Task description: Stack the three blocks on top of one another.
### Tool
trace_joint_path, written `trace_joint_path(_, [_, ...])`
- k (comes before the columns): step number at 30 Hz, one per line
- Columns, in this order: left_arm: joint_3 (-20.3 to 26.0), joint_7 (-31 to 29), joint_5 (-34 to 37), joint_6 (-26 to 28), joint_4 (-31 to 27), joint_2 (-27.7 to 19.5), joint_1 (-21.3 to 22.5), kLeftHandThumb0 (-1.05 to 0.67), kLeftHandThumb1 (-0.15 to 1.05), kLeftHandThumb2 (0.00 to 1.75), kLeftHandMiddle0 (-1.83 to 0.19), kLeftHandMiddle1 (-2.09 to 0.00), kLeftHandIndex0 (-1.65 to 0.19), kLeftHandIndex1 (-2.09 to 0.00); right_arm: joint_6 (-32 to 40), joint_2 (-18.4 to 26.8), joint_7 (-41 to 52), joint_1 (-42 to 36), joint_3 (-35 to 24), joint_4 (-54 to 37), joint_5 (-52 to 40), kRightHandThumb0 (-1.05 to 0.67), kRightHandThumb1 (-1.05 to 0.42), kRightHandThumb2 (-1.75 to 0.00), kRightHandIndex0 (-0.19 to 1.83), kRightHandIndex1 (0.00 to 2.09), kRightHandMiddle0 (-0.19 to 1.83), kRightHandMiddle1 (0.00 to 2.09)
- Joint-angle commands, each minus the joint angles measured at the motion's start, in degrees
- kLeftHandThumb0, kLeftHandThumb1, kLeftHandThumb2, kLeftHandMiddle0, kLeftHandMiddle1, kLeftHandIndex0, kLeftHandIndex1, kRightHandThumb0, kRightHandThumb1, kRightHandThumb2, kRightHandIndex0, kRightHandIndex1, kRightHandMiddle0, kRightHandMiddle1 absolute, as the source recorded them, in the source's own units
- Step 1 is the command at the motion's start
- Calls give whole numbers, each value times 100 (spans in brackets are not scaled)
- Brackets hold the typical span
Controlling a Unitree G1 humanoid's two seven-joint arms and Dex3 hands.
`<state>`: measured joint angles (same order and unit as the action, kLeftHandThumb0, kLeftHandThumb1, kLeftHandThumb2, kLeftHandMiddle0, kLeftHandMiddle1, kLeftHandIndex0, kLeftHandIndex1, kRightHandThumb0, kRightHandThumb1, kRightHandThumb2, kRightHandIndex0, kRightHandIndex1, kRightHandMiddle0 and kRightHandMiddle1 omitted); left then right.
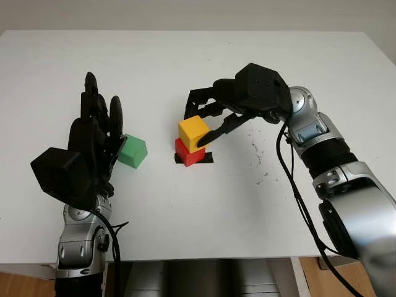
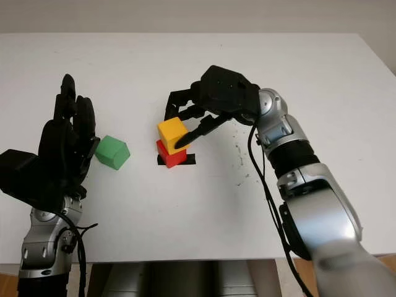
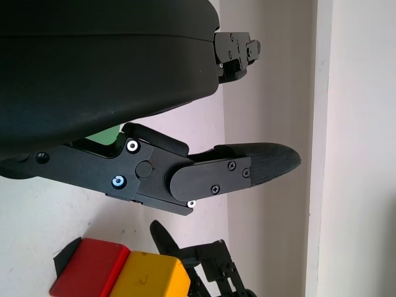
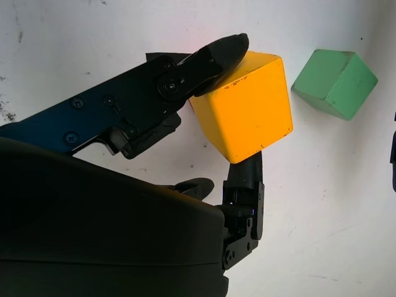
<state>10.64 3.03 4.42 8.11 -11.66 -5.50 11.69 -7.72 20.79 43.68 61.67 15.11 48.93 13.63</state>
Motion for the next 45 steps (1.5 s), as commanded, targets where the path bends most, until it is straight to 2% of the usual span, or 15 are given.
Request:
trace_joint_path(1, [-26,-4,-12,-29,-118,7,-83,-66,105,56,14,-5,9,-5,84,-69,38,5,34,56,13,-54,-87,-5,43,6,46,165])
trace_joint_path(41, [-31,26,-14,-32,-124,25,-105,-66,105,54,14,-5,9,-6,10,-118,38,-15,-8,115,-65,-53,-88,-5,43,6,44,164])
trace_joint_path(43, [-32,28,-19,-20,-131,23,-107,-66,105,55,14,-5,9,-5,52,-110,36,-12,-11,108,-64,-53,-88,-5,42,6,43,162])
trace_joint_path(45, [-34,28,-14,-11,-141,27,-109,-66,105,55,14,-5,9,-5,75,-79,115,14,14,116,-51,-58,-87,-5,39,4,32,151])
